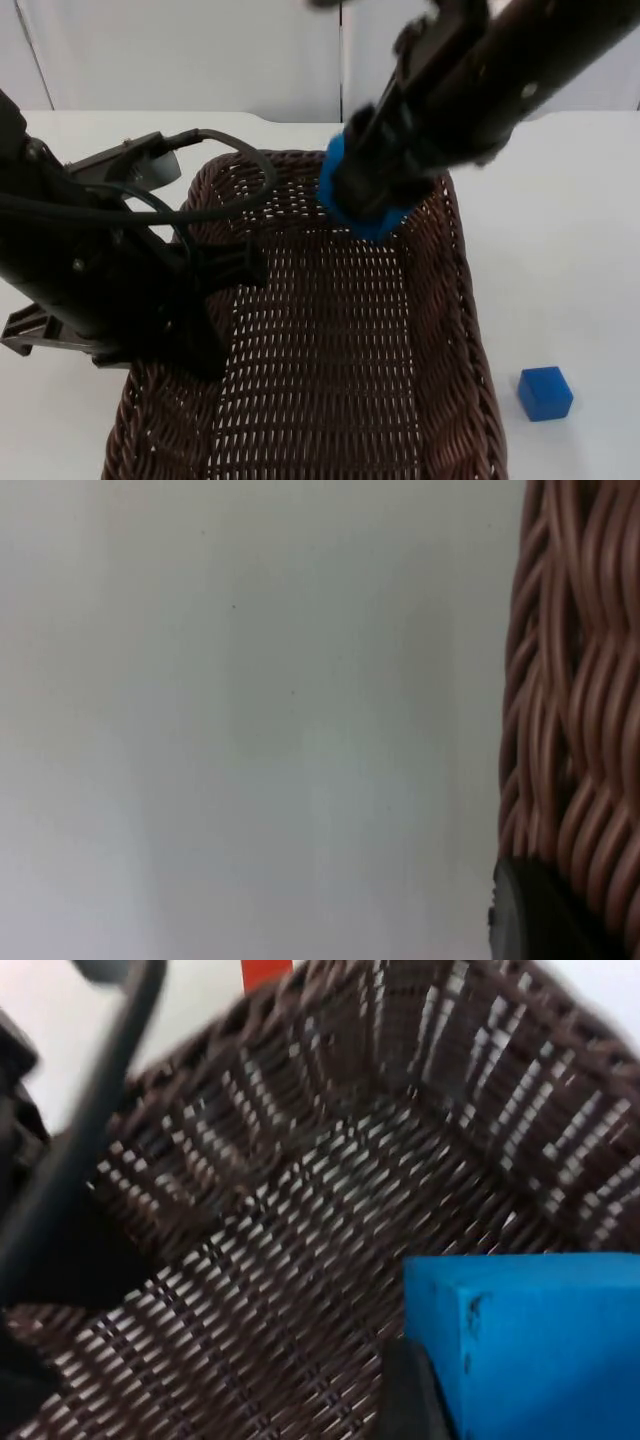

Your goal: Pick up the basket with the left hand and place the largest block into the basket with the right hand.

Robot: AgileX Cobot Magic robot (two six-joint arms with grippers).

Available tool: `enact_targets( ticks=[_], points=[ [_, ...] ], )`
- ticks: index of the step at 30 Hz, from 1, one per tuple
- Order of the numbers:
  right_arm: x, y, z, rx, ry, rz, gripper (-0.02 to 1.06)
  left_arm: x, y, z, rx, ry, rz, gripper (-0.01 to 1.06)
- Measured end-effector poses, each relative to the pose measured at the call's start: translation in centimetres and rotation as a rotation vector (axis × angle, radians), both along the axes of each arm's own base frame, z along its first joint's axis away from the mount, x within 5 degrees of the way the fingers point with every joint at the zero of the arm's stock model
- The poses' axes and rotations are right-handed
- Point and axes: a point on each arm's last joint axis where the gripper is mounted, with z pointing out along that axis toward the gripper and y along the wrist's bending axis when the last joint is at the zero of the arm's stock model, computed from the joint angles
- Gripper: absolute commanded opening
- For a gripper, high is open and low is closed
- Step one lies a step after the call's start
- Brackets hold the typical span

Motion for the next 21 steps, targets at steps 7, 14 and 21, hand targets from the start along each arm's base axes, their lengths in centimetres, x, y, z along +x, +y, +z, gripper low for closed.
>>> enact_targets(
  ticks=[7,14,21],
  points=[
    [0.6,0.7,-3.2,-0.059,0.061,-0.002,0.52,0.0,0.0,0.0,-0.004,0.003,0.004,0.0],
    [0.8,0.8,-3.5,-0.046,0.069,-0.024,0.7,0.0,0.0,0.0,-0.005,0.01,0.006,0.0],
    [0.8,0.8,-3.5,-0.045,0.07,-0.026,0.71,0.0,-0.1,0.0,-0.009,0.013,0.01,0.0]
  ],
)
